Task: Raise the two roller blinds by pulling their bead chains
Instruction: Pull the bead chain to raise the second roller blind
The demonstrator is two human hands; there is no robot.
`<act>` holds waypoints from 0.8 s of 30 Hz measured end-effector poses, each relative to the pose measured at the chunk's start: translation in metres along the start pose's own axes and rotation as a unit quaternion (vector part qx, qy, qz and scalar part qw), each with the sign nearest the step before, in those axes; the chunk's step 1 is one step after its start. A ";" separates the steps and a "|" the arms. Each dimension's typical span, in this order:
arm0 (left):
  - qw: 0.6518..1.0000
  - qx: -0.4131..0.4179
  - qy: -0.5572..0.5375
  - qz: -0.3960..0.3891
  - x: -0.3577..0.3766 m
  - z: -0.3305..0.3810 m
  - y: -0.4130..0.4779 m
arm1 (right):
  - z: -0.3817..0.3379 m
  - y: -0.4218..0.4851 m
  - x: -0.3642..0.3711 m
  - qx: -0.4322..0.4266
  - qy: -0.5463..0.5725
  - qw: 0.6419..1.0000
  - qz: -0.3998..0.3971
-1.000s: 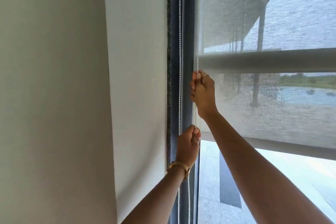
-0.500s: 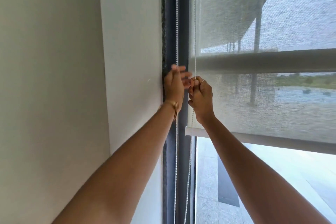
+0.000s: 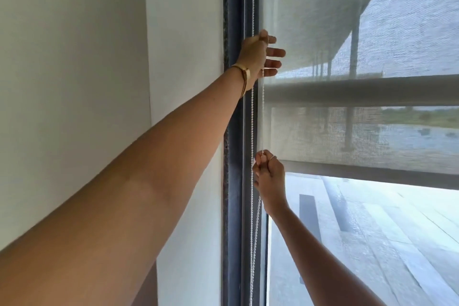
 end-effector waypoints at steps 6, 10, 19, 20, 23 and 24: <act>0.993 0.077 0.035 0.081 -0.013 -0.015 -0.012 | 0.020 -0.017 0.003 0.031 -0.007 0.999 -0.010; 0.978 0.140 0.109 0.113 -0.017 -0.024 -0.023 | 0.036 -0.026 0.009 0.072 -0.018 0.997 -0.009; 0.973 0.142 0.123 0.132 -0.040 -0.062 -0.038 | 0.032 -0.016 0.020 0.170 0.047 0.983 -0.045; 0.972 0.135 0.131 0.140 -0.044 -0.068 -0.038 | 0.027 -0.008 0.020 0.167 0.048 0.984 -0.041; 0.968 0.111 0.161 0.156 -0.052 -0.084 -0.042 | 0.001 0.017 0.027 0.156 0.080 0.984 -0.022; 0.967 0.103 0.172 0.160 -0.053 -0.090 -0.045 | -0.008 0.026 0.031 0.151 0.091 0.984 -0.015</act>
Point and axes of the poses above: each hand's wrist, its own y-axis towards the middle knuckle, its own x-axis out of the palm, z = x × y, the point moved 6 cm from there along y, towards the middle knuckle, and after that the axes turned 1 degree about y, right-handed, at the moved point
